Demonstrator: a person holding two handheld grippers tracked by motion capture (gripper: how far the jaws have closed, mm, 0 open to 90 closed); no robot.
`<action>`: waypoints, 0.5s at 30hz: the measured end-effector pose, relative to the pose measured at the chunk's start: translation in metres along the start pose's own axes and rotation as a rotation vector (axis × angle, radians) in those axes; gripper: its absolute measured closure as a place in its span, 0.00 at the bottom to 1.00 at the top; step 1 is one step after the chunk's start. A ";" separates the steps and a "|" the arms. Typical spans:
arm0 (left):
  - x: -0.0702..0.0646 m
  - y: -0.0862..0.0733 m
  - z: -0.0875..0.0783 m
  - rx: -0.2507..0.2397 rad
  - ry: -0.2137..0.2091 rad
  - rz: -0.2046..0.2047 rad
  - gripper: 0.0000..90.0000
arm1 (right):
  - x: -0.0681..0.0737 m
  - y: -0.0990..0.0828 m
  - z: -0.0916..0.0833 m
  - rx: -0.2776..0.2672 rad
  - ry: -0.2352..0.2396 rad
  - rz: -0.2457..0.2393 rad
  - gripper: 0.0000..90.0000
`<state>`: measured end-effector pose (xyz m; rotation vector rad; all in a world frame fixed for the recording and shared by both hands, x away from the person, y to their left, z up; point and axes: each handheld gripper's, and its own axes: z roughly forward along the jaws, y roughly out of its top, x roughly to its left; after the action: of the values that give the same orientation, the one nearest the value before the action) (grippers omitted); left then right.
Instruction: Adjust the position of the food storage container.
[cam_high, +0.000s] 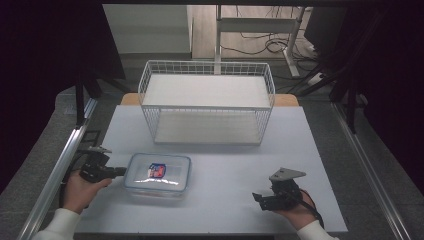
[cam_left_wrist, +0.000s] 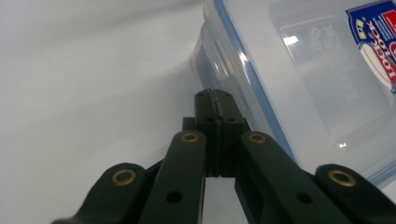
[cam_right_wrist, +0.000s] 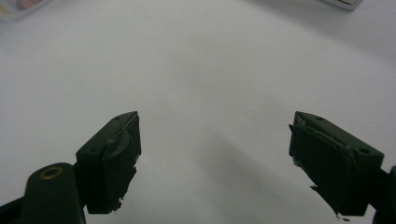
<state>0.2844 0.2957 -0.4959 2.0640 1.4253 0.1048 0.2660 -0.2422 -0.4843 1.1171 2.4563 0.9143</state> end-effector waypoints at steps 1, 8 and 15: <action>-0.008 0.002 0.004 0.006 -0.016 0.011 1.00 | 0.000 0.000 0.000 0.002 0.001 0.000 0.19; -0.030 0.006 0.017 0.038 -0.053 0.051 1.00 | 0.000 0.000 0.000 -0.002 0.000 -0.002 0.19; -0.051 0.009 0.031 0.047 -0.096 0.067 1.00 | 0.000 0.000 0.000 0.001 0.002 -0.003 0.19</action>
<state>0.2827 0.2355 -0.5024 2.1258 1.3126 -0.0007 0.2659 -0.2422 -0.4845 1.1130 2.4601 0.9135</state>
